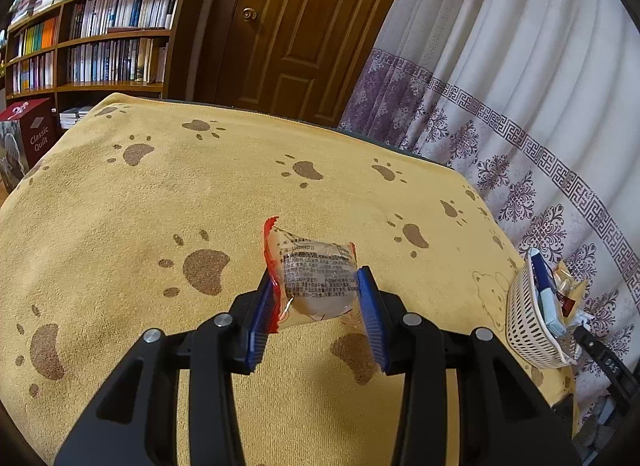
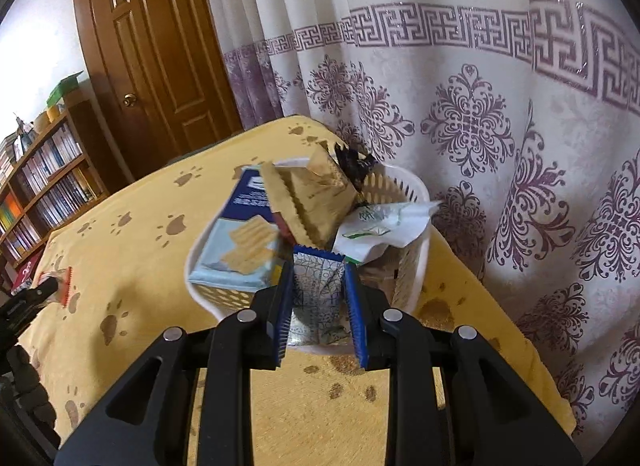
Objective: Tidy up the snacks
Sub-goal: 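Carry the small candy into the white basket and open the right tool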
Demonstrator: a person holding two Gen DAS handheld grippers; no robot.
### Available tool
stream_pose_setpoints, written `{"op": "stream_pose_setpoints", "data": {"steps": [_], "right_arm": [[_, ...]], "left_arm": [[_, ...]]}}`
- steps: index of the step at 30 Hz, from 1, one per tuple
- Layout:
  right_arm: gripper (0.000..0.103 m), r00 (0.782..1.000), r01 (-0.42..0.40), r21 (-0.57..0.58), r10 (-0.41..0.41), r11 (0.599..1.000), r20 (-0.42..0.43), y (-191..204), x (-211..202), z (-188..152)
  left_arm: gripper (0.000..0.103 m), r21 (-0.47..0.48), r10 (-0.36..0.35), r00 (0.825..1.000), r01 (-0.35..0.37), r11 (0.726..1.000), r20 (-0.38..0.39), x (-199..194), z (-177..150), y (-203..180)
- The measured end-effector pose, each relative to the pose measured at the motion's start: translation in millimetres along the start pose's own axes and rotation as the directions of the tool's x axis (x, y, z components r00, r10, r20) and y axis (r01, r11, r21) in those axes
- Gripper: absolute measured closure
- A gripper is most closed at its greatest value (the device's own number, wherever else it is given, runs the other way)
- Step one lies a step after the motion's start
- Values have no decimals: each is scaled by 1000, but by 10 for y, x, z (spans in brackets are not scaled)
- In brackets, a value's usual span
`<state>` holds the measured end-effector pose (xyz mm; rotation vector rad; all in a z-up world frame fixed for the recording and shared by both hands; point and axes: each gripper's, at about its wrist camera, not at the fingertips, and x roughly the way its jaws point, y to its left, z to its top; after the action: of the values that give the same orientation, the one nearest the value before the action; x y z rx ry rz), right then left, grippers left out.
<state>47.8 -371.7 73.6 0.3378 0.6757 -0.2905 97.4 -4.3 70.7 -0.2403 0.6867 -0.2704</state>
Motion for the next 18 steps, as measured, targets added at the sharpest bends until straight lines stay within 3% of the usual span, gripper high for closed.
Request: {"op": "stream_pose_setpoints", "data": {"steps": [9, 12, 14, 18], "right_arm": [[77, 1000, 8, 17, -7, 1000, -12, -102, 96, 4], [74, 1000, -5, 40, 5, 999, -4, -147, 43, -6], [67, 1000, -11, 51, 10, 999, 10, -162, -15, -8], [66, 999, -22, 57, 20, 998, 33, -167, -151, -21]], "left_arm": [[62, 4, -1, 1000, 1, 1000, -1, 5, -8, -7], [62, 7, -2, 1000, 2, 1000, -2, 10, -17, -23], [62, 10, -3, 1000, 3, 1000, -1, 10, -19, -31], [62, 15, -7, 1000, 7, 1000, -1, 15, -25, -45]]}}
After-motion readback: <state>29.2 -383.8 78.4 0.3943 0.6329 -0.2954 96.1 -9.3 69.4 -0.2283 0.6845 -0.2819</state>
